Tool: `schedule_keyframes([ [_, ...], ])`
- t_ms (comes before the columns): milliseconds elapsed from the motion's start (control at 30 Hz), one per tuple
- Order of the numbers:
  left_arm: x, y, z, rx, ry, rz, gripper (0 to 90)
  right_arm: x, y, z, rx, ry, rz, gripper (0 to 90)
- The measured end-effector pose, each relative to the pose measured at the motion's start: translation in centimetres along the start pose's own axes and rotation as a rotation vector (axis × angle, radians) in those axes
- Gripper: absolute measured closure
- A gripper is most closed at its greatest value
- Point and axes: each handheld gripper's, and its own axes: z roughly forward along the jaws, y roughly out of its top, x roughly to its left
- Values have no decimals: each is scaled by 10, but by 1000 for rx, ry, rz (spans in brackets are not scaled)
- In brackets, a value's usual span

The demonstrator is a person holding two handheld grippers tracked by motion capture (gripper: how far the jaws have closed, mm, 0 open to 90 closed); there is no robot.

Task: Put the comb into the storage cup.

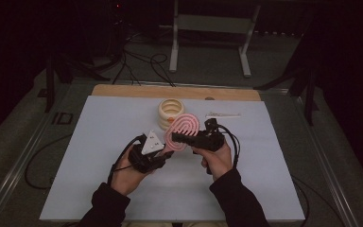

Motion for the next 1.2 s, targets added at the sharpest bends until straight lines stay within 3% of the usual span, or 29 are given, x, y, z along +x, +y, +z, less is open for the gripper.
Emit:
schedule_keyframes([
  [333,-3,0,1,8,-2,-11,585,-1,0,0,-11,-6,8,641],
  [367,-3,0,1,5,9,-13,484,-2,-1,0,-12,-7,5,641],
  [400,-4,0,1,2,19,-16,484,-2,-1,0,-12,-7,5,641],
  [533,-3,0,-1,-24,67,-40,313,-1,-1,0,-14,-9,5,640],
  [667,-3,1,-1,-16,88,-51,191,-1,-1,1,-12,-7,5,640],
  [1200,-1,-9,-2,-35,125,-81,86,-3,-1,2,-20,-10,12,640],
])
